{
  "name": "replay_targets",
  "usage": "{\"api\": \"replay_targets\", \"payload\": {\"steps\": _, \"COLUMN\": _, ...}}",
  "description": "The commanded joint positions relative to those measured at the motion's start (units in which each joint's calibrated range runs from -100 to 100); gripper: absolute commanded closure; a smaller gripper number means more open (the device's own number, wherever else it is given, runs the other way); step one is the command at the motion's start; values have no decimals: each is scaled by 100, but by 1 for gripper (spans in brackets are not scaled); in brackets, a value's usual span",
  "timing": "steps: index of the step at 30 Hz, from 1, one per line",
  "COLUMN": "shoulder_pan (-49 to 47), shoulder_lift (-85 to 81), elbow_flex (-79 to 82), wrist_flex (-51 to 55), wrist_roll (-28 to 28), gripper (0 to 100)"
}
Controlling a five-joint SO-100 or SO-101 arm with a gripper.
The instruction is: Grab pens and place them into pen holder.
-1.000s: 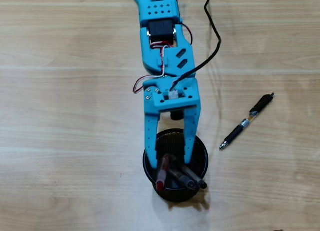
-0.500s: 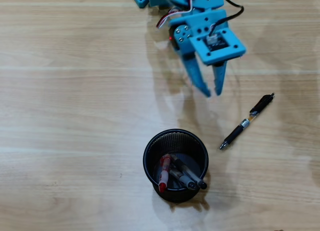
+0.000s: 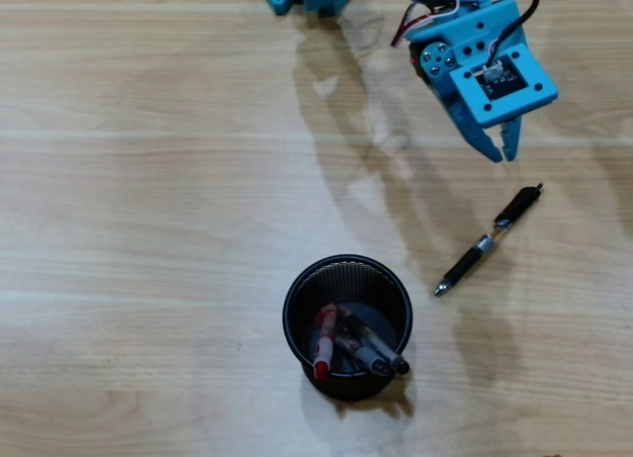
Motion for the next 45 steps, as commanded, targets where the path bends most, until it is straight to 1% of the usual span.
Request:
{"api": "replay_targets", "payload": {"steps": 1, "shoulder_pan": -301, "shoulder_lift": 299, "elbow_flex": -448, "wrist_flex": 381, "wrist_roll": -373, "gripper": 98}}
{"api": "replay_targets", "payload": {"steps": 4, "shoulder_pan": -419, "shoulder_lift": 736, "elbow_flex": -826, "wrist_flex": 536, "wrist_roll": -495, "gripper": 98}}
{"api": "replay_targets", "payload": {"steps": 9, "shoulder_pan": -428, "shoulder_lift": 1551, "elbow_flex": -1169, "wrist_flex": 450, "wrist_roll": -510, "gripper": 98}}
{"api": "replay_targets", "payload": {"steps": 22, "shoulder_pan": -346, "shoulder_lift": 2223, "elbow_flex": -1169, "wrist_flex": 441, "wrist_roll": -525, "gripper": 98}}
{"api": "replay_targets", "payload": {"steps": 24, "shoulder_pan": -346, "shoulder_lift": 2265, "elbow_flex": -1169, "wrist_flex": 389, "wrist_roll": -576, "gripper": 93}}
{"api": "replay_targets", "payload": {"steps": 28, "shoulder_pan": -365, "shoulder_lift": 2282, "elbow_flex": -1124, "wrist_flex": 97, "wrist_roll": -678, "gripper": 74}}
{"api": "replay_targets", "payload": {"steps": 29, "shoulder_pan": -365, "shoulder_lift": 2282, "elbow_flex": -1115, "wrist_flex": 45, "wrist_roll": -678, "gripper": 72}}
{"api": "replay_targets", "payload": {"steps": 34, "shoulder_pan": -346, "shoulder_lift": 2282, "elbow_flex": -1106, "wrist_flex": -7, "wrist_roll": -688, "gripper": 74}}
{"api": "replay_targets", "payload": {"steps": 41, "shoulder_pan": -346, "shoulder_lift": 2517, "elbow_flex": -1169, "wrist_flex": -7, "wrist_roll": -693, "gripper": 74}}
{"api": "replay_targets", "payload": {"steps": 45, "shoulder_pan": -365, "shoulder_lift": 2828, "elbow_flex": -1205, "wrist_flex": -472, "wrist_roll": -718, "gripper": 74}}
